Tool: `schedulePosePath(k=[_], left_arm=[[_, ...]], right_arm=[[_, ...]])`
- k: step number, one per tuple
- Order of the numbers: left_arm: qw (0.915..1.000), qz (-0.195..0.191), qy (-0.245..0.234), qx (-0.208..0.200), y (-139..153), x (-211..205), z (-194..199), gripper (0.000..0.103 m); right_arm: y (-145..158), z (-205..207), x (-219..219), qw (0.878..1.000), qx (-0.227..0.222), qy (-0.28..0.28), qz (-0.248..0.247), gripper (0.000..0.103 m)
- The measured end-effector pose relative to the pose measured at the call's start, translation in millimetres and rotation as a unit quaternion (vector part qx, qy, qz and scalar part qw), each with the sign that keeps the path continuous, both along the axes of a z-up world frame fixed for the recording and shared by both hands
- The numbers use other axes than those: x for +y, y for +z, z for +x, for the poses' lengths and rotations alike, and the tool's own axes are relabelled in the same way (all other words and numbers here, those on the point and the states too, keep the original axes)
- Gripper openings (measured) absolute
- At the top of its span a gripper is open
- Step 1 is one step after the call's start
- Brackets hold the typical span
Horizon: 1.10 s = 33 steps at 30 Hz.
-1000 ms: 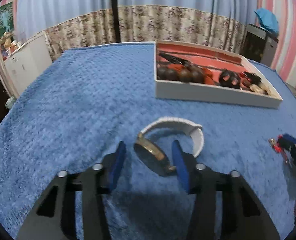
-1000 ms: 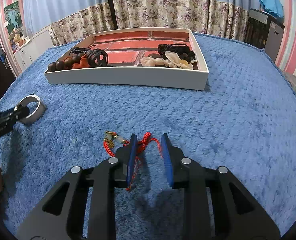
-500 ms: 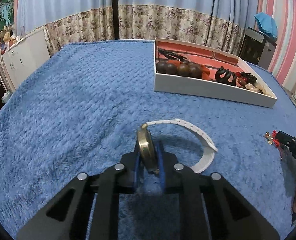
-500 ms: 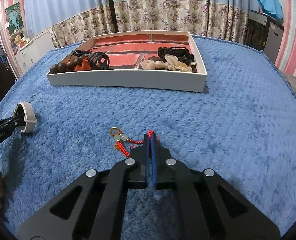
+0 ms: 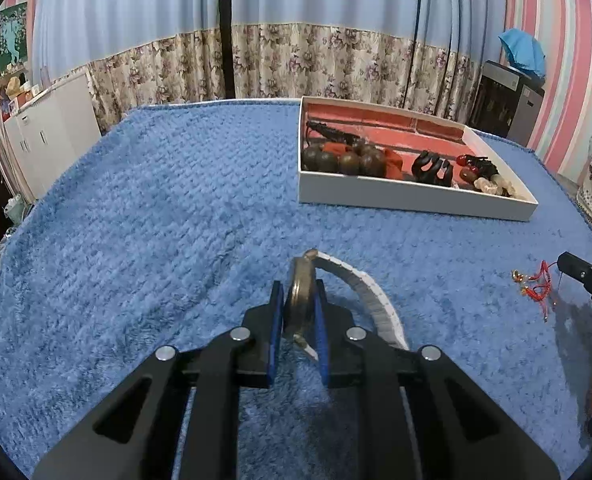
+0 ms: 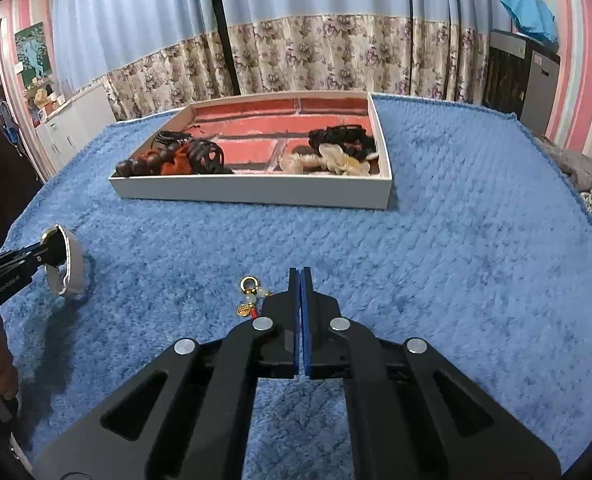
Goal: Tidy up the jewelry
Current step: 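Close right gripper on red string charm with gold pendant and lift, then carry watch in left tool while right tool carries red charm to tray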
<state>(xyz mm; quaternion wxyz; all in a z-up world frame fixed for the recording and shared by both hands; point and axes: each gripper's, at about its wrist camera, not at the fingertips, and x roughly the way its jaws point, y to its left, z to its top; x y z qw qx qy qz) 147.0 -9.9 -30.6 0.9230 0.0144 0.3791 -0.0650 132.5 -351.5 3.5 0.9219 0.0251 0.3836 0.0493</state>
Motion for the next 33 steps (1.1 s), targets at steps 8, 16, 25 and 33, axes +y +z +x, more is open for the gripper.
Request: schedulePosePath(k=[8, 16, 25, 33], left_arm=[[1.0, 0.005, -0.004, 0.006, -5.2, -2.0, -2.4, 0.015], [0.9999, 0.006, -0.007, 0.009, -8.1, -4.5, -1.4, 0.015], [0.9999, 0.007, -0.008, 0.011, -9.0, -5.4, 0.0, 0.015], [0.9998, 0.007, -0.012, -0.014, 10.4, -7.8, -1.3, 0.015]], right_arm=[[-17.0, 4.3, -1.5, 1.0, 0.025, -0.003, 0.004, 0.002], [-25.9, 11.4, -1.8, 0.999, 0.038, -0.005, 0.009, 0.023], [-32.8, 16.3, 3.0, 0.999, 0.051, 0.004, -0.003, 0.006], [10.4, 7.0, -2.4, 1.0, 0.002, 0.005, 0.005, 0.006]])
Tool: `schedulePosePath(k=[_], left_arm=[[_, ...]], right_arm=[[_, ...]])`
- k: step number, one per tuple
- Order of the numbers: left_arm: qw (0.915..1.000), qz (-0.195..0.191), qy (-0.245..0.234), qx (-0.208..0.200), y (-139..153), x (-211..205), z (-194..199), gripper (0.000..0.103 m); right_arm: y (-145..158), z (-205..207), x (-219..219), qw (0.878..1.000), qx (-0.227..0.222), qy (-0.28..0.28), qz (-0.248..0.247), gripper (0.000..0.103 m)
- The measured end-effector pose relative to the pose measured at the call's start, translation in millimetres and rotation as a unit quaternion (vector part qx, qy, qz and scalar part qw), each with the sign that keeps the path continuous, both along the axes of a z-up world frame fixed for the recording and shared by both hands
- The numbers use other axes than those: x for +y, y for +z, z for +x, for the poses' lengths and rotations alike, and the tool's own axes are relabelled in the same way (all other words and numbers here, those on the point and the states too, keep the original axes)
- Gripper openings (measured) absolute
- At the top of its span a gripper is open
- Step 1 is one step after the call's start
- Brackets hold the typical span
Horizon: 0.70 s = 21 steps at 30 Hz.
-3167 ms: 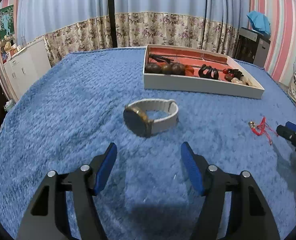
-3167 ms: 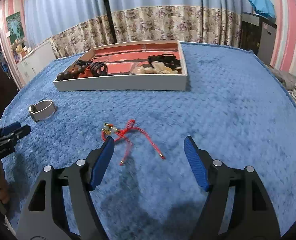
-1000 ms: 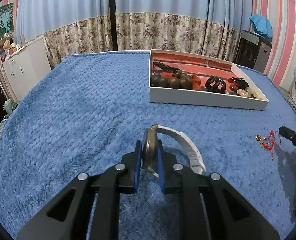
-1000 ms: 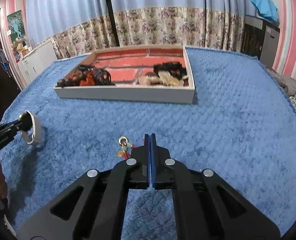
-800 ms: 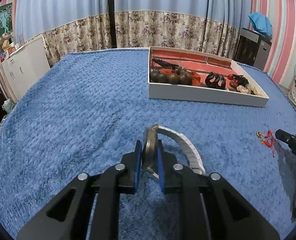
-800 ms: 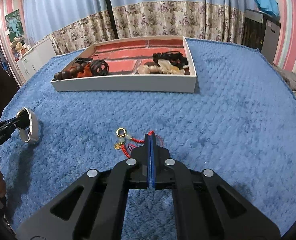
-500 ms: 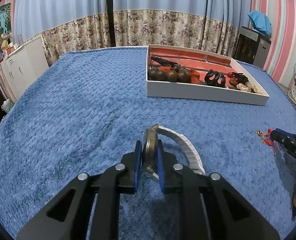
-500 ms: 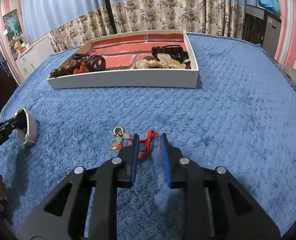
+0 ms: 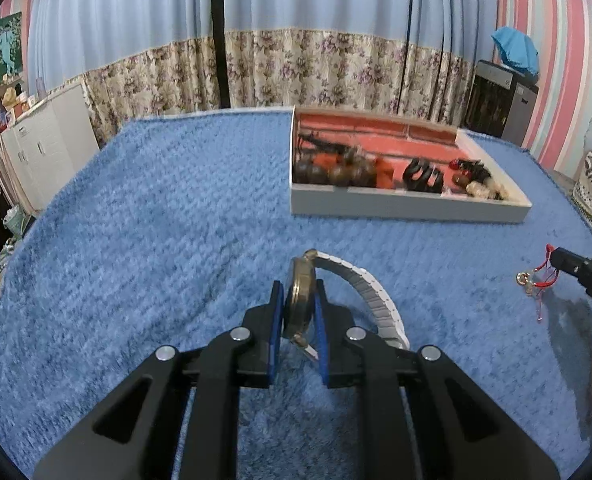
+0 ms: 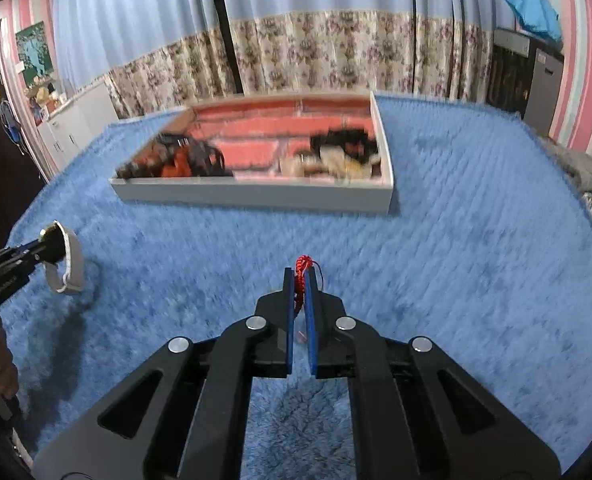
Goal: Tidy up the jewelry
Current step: 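Carry watch in left tool while right tool carries red charm to tray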
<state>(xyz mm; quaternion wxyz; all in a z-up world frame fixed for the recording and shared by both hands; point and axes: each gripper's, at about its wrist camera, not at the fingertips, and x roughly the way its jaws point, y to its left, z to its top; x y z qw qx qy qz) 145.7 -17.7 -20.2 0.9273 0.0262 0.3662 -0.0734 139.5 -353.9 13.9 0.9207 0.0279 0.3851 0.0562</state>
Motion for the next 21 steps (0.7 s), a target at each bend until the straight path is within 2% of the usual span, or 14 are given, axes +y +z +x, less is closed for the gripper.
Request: schedulePosePath(k=[12, 21], left_arm=[[0.9981, 0.0, -0.019, -0.059, 56.9, -18.3, 15.9, 0.015], [0.9944, -0.007, -0.018, -0.103, 94.8, -30.2, 47.4, 0.015]], right_arm=[[60.1, 3.3, 2.7, 0.998, -0.068, 0.016, -0.006, 0.006], [93.5, 35.0, -0.3, 0.994, -0.107, 0.01, -0.014, 0.006]])
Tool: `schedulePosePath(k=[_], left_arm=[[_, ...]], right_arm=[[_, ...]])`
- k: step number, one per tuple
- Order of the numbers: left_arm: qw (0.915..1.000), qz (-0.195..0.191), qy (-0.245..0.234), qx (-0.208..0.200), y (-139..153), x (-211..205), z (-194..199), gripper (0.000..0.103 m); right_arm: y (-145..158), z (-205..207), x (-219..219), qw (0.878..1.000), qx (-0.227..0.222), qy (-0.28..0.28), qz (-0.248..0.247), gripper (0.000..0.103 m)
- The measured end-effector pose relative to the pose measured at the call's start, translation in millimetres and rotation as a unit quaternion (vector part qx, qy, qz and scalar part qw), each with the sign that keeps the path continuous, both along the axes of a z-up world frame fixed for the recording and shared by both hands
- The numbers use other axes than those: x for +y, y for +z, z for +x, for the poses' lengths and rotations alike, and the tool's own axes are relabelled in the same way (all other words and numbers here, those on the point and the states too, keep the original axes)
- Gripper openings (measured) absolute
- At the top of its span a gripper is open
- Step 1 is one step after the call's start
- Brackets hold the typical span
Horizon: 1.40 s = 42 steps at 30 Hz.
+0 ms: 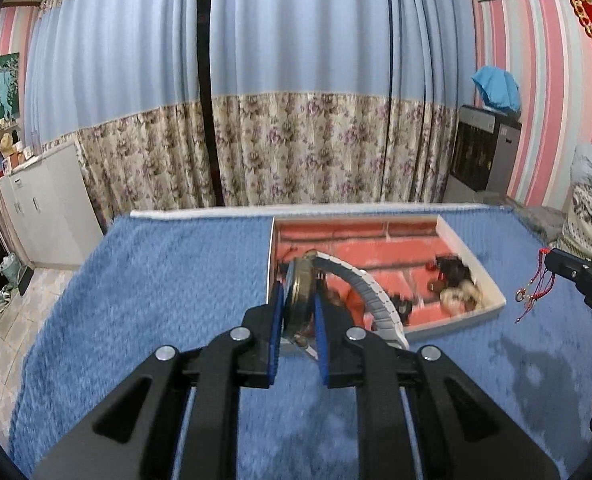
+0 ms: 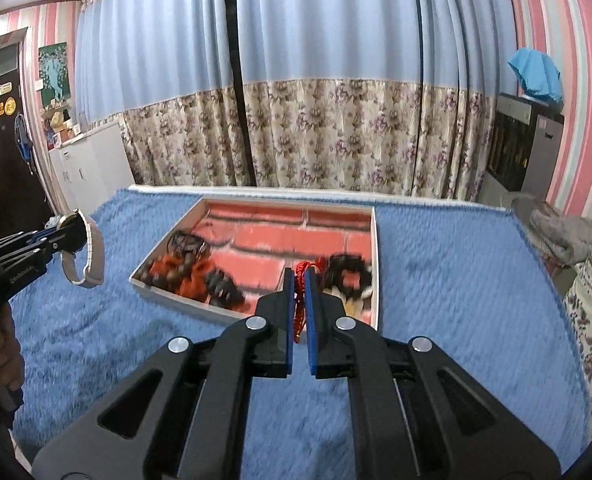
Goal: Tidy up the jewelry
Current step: 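Carry watch in left tool while right tool carries red charm to tray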
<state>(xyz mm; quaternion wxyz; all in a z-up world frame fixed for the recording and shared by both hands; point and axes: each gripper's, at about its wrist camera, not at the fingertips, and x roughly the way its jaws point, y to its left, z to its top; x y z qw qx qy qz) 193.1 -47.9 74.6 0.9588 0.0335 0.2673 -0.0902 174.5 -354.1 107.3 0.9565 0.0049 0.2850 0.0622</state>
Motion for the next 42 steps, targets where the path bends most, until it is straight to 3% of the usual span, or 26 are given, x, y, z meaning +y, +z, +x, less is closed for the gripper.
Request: schedulePosePath(k=[6, 14, 20, 28, 42], left_arm=[[0.9999, -0.001, -0.006, -0.011, 16.1, -8.4, 36.7, 0.015], [0.9995, -0.014, -0.004, -0.029, 34.7, -18.2, 81.9, 0.015], [0.9998, -0.014, 0.008, 0.008, -2.0, -20.2, 120.7, 0.015], [0.9993, -0.012, 0.007, 0.033, -49.7, -20.3, 134.3, 0.015], [0.9972, -0.004, 0.004, 0.074, -87.2, -23.9, 151.9, 0.015]], right_arm=[[17.5, 31.2, -2.2, 1.0, -0.02, 0.007, -0.012, 0.006], [25.8, 85.6, -8.6, 1.0, -0.019, 0.014, 0.017, 0.006], [0.0, 116.8, -11.3, 1.0, -0.003, 0.005, 0.025, 0.006], [-46.7, 133.1, -18.1, 0.999, 0.026, 0.006, 0.029, 0.006], [-84.4, 143.3, -34.2, 0.998, 0.062, -0.012, 0.027, 0.006]])
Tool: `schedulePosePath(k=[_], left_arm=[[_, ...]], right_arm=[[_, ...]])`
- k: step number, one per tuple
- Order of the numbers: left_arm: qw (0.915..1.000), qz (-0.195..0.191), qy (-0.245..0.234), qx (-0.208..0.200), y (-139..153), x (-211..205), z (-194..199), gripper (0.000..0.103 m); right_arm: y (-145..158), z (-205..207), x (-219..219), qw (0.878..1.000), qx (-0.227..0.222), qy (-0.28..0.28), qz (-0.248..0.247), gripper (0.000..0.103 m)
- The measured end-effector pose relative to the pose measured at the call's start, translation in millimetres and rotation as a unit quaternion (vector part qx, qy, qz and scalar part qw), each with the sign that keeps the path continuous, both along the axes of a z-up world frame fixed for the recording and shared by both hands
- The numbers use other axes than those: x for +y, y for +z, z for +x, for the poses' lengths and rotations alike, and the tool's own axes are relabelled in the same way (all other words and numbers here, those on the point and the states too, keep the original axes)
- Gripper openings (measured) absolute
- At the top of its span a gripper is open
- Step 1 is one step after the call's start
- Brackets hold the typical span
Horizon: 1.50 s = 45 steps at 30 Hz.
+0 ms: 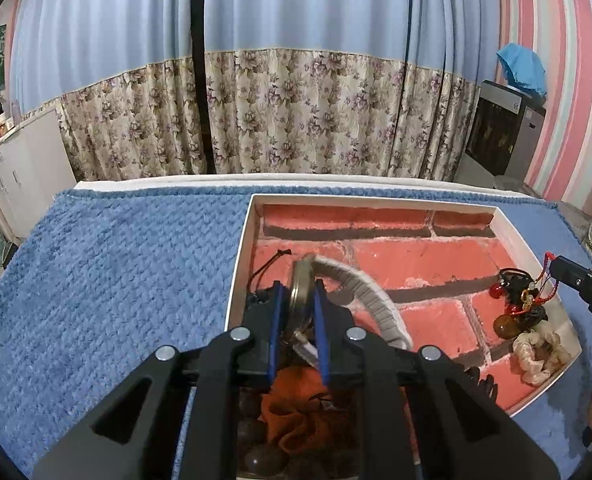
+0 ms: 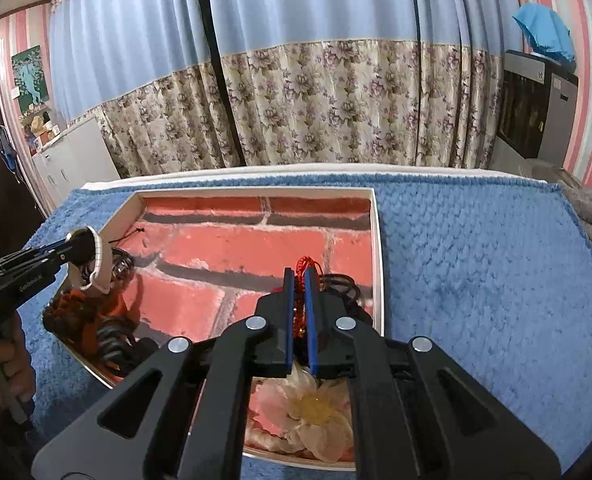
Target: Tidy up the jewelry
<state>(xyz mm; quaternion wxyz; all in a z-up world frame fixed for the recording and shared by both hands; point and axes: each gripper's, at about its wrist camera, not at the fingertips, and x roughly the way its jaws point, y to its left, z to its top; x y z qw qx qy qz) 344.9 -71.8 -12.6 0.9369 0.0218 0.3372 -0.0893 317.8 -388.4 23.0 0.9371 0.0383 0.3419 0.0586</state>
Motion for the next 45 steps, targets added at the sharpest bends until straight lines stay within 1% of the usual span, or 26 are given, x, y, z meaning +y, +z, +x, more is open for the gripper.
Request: schedulePosePath(k=[4, 11, 12, 15, 17, 19, 23, 24, 25, 26, 27, 29, 30, 31, 32, 33, 34, 35, 37, 39, 42, 45], left_arm=[[1.0, 0.001, -0.001, -0.007, 1.9, 0.5, -0.6, 0.015], [1.0, 0.001, -0.004, -0.006, 2.5, 0.4, -1.7, 0.015], [1.0, 0.0, -0.004, -0.006, 1.9, 0.7, -1.8, 0.015], [0.9999, -0.001, -0.006, -0.009, 4.5, 1.0, -2.9, 0.017], [0.9999, -0.004, -0.007, -0.013, 8.4, 1.1, -4.1, 0.022], [0.9997, -0.009, -0.006, -0.02, 15.3, 2.2, -7.2, 0.031], [0.9989, -0.016, -0.005, -0.045, 36.2, 5.3, -15.9, 0.034], [0.9984, -0.018, -0.003, -0.053, 43.1, 7.2, -18.9, 0.041], [0.9978, -0.02, 0.001, -0.063, 50.8, 9.0, -21.5, 0.046], [0.997, -0.022, 0.005, -0.075, 59.8, 10.6, -25.6, 0.047], [0.9963, -0.021, 0.006, -0.083, 66.2, 11.7, -29.6, 0.047], [0.9946, -0.017, 0.01, -0.102, 81.8, 14.2, -40.2, 0.053], [0.994, -0.015, 0.013, -0.108, 87.2, 15.9, -44.7, 0.062], [0.9929, -0.011, 0.015, -0.117, 93.7, 18.2, -52.0, 0.072], [0.992, -0.008, 0.016, -0.125, 97.7, 20.8, -57.4, 0.076], [0.9901, 0.0, 0.023, -0.138, 103.8, 24.4, -66.8, 0.08], [0.989, 0.002, 0.027, -0.146, 107.6, 28.5, -74.2, 0.081], [0.9882, 0.0, 0.03, -0.15, 110.4, 32.9, -81.3, 0.082], [0.9863, -0.013, 0.037, -0.16, 113.1, 45.5, -102.5, 0.09], [0.9854, -0.021, 0.026, -0.167, 110.1, 52.3, -124.7, 0.091], [0.9843, -0.006, 0.036, -0.173, 96.7, 56.8, -157.1, 0.098], [0.983, 0.018, 0.041, -0.178, 76.0, 58.5, -186.7, 0.099]], right_arm=[[-4.5, 1.9, 0.6, 1.0, 0.007, -0.001, -0.003, 0.007], [-12.5, 3.7, 2.6, 1.0, 0.017, -0.003, -0.009, 0.007], [-12.5, 3.5, 2.7, 1.0, 0.017, -0.004, -0.009, 0.009], [-12.5, 2.2, 0.1, 1.0, 0.016, -0.008, -0.005, 0.027], [-8.6, 0.7, -2.1, 1.0, 0.012, -0.009, -0.002, 0.027], [-1.3, -2.9, -4.2, 1.0, 0.002, -0.012, 0.001, 0.03], [17.1, -11.4, -8.5, 1.0, -0.021, -0.016, 0.008, 0.033], [23.8, -13.1, -9.2, 0.999, -0.028, -0.016, 0.009, 0.035], [30.3, -15.5, -10.0, 0.999, -0.036, -0.018, 0.01, 0.036], [38.5, -19.4, -9.9, 0.999, -0.046, -0.018, 0.01, 0.038], [47.1, -23.1, -9.2, 0.998, -0.055, -0.018, 0.011, 0.041], [63.1, -30.9, -8.9, 0.997, -0.07, -0.02, 0.009, 0.047], [70.9, -36.1, -8.5, 0.997, -0.077, -0.021, 0.007, 0.054], [78.1, -41.7, -7.5, 0.996, -0.084, -0.022, 0.003, 0.063], [85.9, -49.6, -7.3, 0.995, -0.094, -0.026, -0.004, 0.07], [91.0, -57.1, -8.9, 0.994, -0.102, -0.034, -0.007, 0.085], [97.1, -67.1, -11.1, 0.993, -0.114, -0.044, -0.009, 0.094], [101.5, -77.2, -13.5, 0.991, -0.122, -0.051, -0.008, 0.096], [105.0, -95.1, -17.2, 0.99, -0.129, -0.058, -0.005, 0.099], [104.2, -113.7, -18.8, 0.989, -0.132, -0.061, -0.006, 0.099], [92.3, -147.8, -12.7, 0.99, -0.126, -0.059, -0.008, 0.099], [80.0, -176.3, 0.5, 0.992, -0.118, -0.052, -0.01, 0.099]])
